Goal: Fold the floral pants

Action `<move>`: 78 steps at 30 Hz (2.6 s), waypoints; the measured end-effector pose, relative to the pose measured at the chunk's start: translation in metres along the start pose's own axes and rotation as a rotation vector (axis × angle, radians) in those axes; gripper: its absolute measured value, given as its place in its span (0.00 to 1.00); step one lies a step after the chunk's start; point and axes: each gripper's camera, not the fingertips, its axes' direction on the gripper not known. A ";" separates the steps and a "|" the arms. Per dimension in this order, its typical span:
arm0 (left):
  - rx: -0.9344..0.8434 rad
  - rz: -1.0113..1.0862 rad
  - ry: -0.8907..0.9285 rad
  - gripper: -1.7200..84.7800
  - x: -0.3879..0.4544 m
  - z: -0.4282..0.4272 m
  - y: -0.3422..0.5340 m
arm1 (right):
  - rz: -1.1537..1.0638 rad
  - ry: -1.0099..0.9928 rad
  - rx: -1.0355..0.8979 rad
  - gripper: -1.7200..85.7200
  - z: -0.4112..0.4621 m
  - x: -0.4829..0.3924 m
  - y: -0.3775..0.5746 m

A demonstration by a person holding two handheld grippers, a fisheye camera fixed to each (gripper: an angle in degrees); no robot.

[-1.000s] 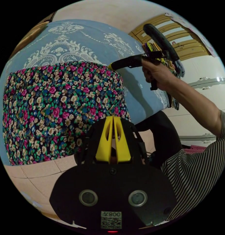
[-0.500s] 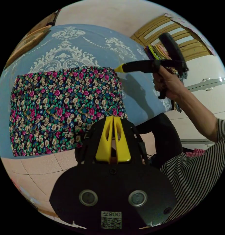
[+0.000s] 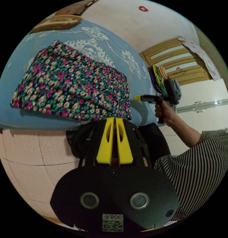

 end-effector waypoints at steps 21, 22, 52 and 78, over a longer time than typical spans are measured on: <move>0.429 -0.544 0.309 0.13 -0.211 -0.108 0.104 | 0.205 -0.271 0.001 0.09 0.076 0.081 0.092; 0.449 -0.555 0.311 0.13 -0.216 -0.112 0.106 | 0.208 -0.271 -0.001 0.09 0.079 0.083 0.095; 0.496 -0.519 0.348 0.14 -0.302 -0.197 0.098 | 0.218 -0.294 0.034 0.08 0.106 0.105 0.186; 0.504 -0.471 0.433 0.07 -0.230 -0.215 0.027 | 0.234 -0.332 0.031 0.05 0.058 0.120 0.282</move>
